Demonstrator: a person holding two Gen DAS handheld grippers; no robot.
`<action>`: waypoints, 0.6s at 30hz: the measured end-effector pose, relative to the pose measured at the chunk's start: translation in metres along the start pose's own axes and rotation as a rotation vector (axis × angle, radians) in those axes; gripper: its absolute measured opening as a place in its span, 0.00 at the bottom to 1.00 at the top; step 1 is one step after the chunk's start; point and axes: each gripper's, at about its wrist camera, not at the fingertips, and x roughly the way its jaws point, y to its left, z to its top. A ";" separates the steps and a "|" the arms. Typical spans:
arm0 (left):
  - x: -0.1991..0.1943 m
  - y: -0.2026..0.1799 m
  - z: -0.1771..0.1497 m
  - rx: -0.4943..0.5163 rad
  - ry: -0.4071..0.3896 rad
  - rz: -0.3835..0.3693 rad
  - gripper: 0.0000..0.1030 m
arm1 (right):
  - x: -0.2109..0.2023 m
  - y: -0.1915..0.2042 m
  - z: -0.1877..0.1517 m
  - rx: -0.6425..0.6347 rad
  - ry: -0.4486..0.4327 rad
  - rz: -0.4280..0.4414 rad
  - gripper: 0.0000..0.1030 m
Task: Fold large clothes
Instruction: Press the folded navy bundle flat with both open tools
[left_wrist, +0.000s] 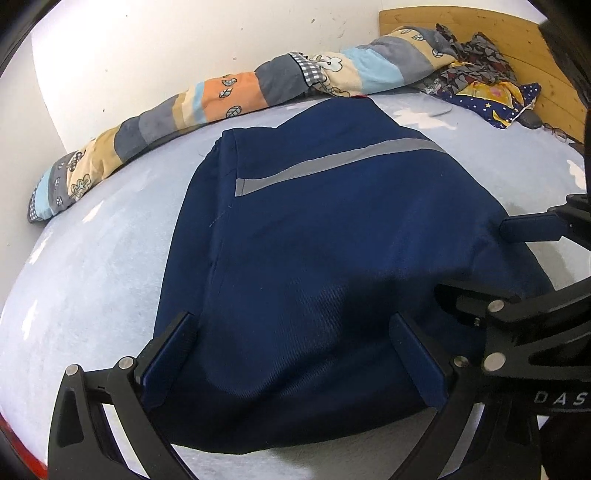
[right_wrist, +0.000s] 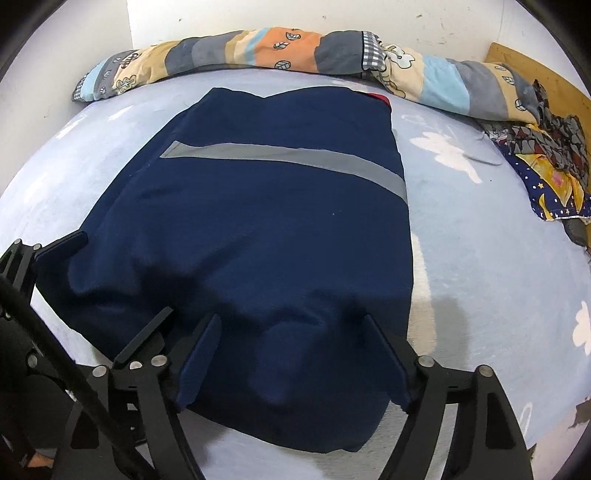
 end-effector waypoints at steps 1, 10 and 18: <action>0.000 0.000 0.000 -0.002 0.000 0.000 1.00 | 0.001 0.000 0.000 0.001 0.001 -0.002 0.82; 0.002 -0.001 0.000 -0.007 -0.008 -0.003 1.00 | 0.000 0.003 -0.005 0.032 0.000 0.010 0.89; 0.003 0.002 0.000 -0.024 -0.005 -0.012 1.00 | -0.001 0.004 -0.007 0.056 -0.014 0.023 0.93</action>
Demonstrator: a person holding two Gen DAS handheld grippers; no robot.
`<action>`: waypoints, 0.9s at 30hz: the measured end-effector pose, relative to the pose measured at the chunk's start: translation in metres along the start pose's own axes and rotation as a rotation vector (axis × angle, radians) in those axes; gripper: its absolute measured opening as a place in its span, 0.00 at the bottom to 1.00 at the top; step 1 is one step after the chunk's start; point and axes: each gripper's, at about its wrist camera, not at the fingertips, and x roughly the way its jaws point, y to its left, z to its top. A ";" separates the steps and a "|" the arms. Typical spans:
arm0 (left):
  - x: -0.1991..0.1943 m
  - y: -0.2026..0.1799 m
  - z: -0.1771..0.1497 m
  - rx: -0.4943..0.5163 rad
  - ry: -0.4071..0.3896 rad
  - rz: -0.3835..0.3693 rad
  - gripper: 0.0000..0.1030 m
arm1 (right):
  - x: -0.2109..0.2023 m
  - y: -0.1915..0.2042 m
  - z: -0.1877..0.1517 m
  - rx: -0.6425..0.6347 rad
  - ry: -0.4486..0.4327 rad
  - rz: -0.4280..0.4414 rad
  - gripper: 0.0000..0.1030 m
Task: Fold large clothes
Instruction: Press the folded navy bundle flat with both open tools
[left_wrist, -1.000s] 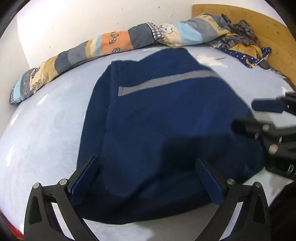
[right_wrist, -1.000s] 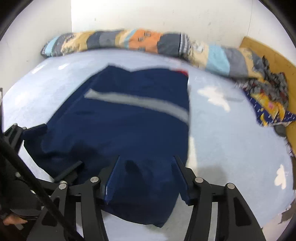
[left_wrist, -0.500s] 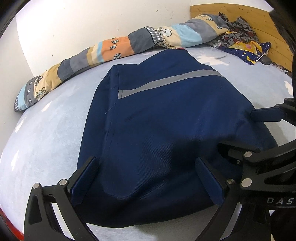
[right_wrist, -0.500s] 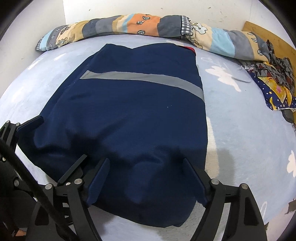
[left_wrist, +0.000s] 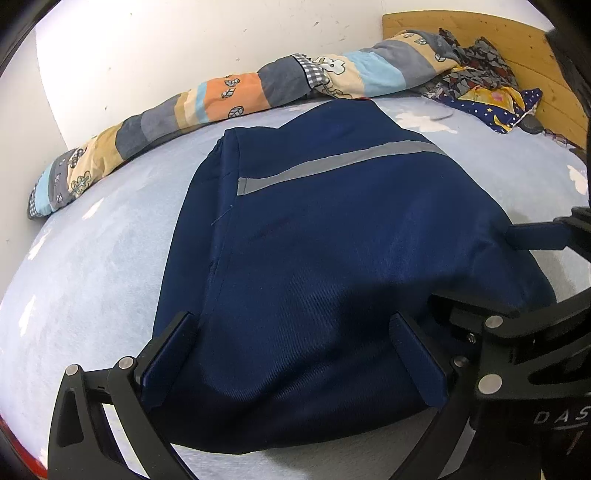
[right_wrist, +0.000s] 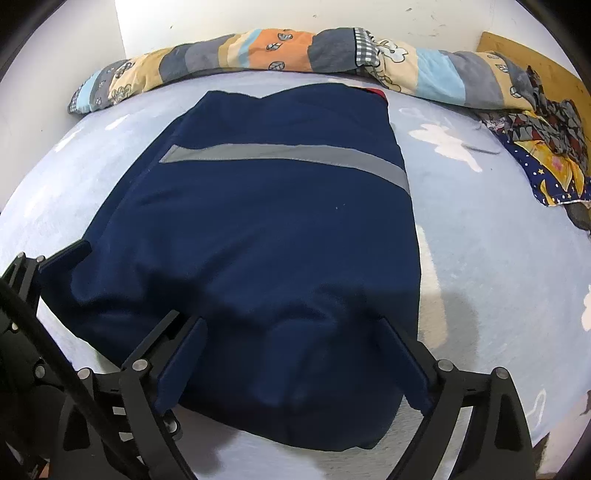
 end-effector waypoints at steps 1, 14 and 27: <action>0.000 0.000 0.000 0.000 0.000 -0.001 1.00 | 0.000 0.000 0.000 0.007 -0.001 0.001 0.93; -0.012 0.003 0.011 -0.025 -0.013 -0.006 1.00 | -0.046 -0.025 0.021 0.064 -0.143 -0.005 0.88; -0.011 -0.001 0.011 -0.008 0.001 0.003 1.00 | -0.020 -0.035 0.015 0.133 -0.034 0.044 0.88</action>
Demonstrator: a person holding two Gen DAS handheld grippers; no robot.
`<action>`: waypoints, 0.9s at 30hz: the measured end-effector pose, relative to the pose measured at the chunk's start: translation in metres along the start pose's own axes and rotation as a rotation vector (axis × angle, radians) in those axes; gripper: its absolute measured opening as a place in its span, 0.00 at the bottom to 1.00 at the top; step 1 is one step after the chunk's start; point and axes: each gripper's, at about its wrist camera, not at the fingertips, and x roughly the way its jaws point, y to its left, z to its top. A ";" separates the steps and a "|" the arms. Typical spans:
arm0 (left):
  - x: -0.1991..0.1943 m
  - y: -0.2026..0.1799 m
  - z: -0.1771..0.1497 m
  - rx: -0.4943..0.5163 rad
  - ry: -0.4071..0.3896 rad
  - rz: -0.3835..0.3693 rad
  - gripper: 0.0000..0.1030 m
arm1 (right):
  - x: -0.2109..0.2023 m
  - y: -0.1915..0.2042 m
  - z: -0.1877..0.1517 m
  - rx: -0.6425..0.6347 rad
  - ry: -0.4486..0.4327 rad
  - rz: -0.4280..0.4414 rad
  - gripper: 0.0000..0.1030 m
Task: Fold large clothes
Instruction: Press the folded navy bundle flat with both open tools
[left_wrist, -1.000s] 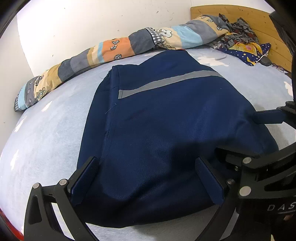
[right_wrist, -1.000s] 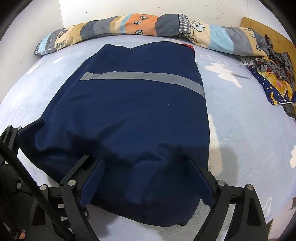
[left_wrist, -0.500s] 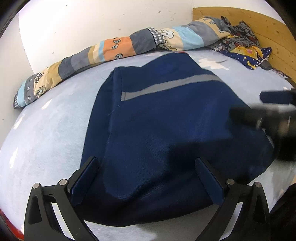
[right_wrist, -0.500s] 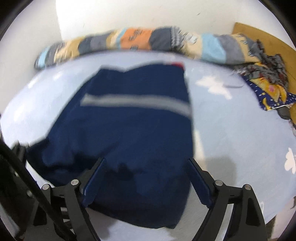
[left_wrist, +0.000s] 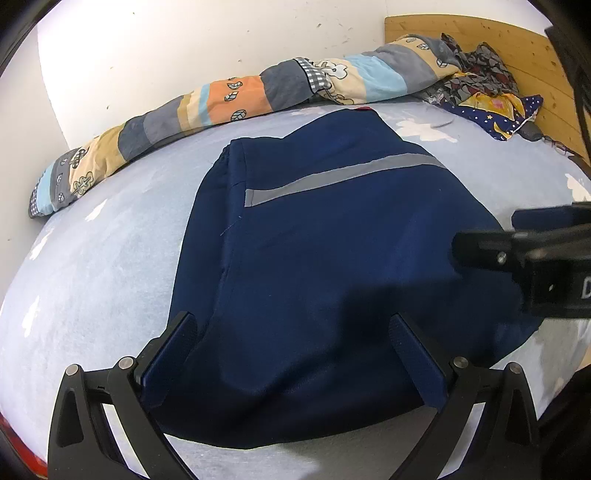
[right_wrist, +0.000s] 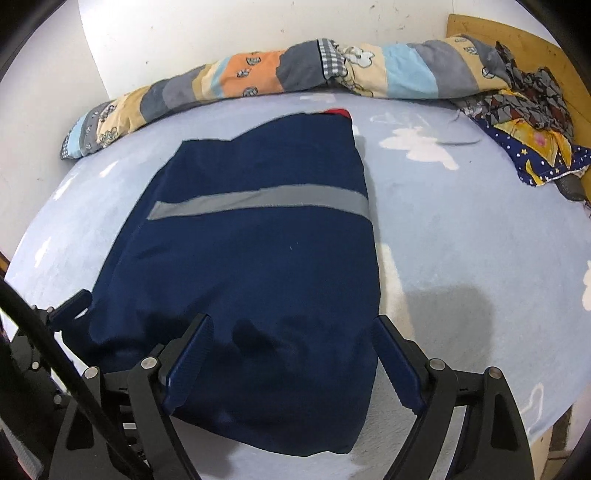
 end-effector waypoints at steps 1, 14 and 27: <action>0.000 0.000 0.000 0.000 0.001 -0.001 1.00 | 0.002 0.000 -0.001 0.003 0.009 0.003 0.88; -0.010 0.003 0.005 -0.024 -0.040 0.009 1.00 | -0.020 0.000 0.005 -0.011 -0.079 -0.038 0.88; -0.029 0.021 0.018 -0.115 -0.087 0.037 1.00 | -0.028 -0.006 0.008 0.016 -0.114 -0.046 0.88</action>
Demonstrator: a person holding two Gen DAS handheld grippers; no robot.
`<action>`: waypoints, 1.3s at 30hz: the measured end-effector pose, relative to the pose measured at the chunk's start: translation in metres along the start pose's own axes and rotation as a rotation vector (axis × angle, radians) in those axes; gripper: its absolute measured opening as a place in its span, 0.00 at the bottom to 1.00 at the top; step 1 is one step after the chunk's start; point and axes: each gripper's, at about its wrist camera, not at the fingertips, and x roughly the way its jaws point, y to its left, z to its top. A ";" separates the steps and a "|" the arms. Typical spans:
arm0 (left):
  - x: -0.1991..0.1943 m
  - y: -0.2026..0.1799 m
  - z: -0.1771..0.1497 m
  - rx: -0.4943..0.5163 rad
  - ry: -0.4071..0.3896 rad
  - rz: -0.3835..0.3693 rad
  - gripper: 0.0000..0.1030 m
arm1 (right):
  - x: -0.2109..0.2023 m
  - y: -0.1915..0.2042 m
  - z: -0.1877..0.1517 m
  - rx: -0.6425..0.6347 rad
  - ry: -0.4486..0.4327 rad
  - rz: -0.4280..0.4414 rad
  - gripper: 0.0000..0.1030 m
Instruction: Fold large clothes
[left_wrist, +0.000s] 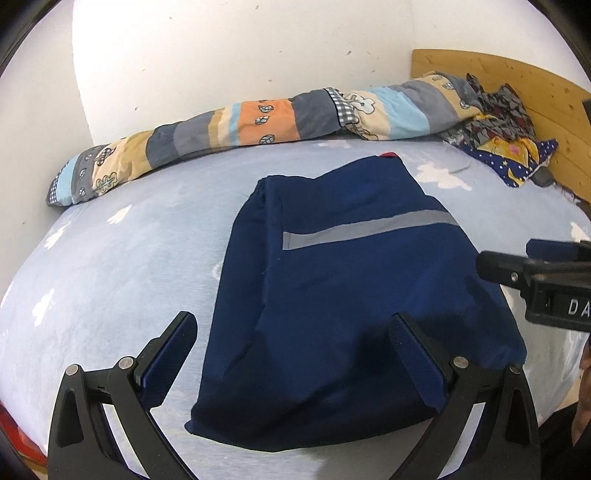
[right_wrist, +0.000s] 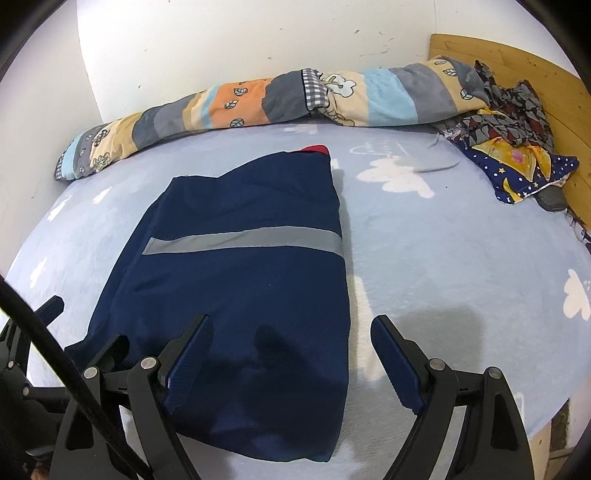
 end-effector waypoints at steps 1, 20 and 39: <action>0.000 0.001 0.000 -0.003 0.001 -0.001 1.00 | 0.000 0.000 0.000 0.000 0.001 0.001 0.88; -0.006 0.004 0.001 -0.014 -0.018 0.000 1.00 | 0.001 0.005 -0.001 -0.002 0.000 0.008 0.88; -0.063 0.049 0.036 -0.064 -0.178 0.174 1.00 | -0.022 0.019 -0.001 -0.044 -0.065 0.005 0.88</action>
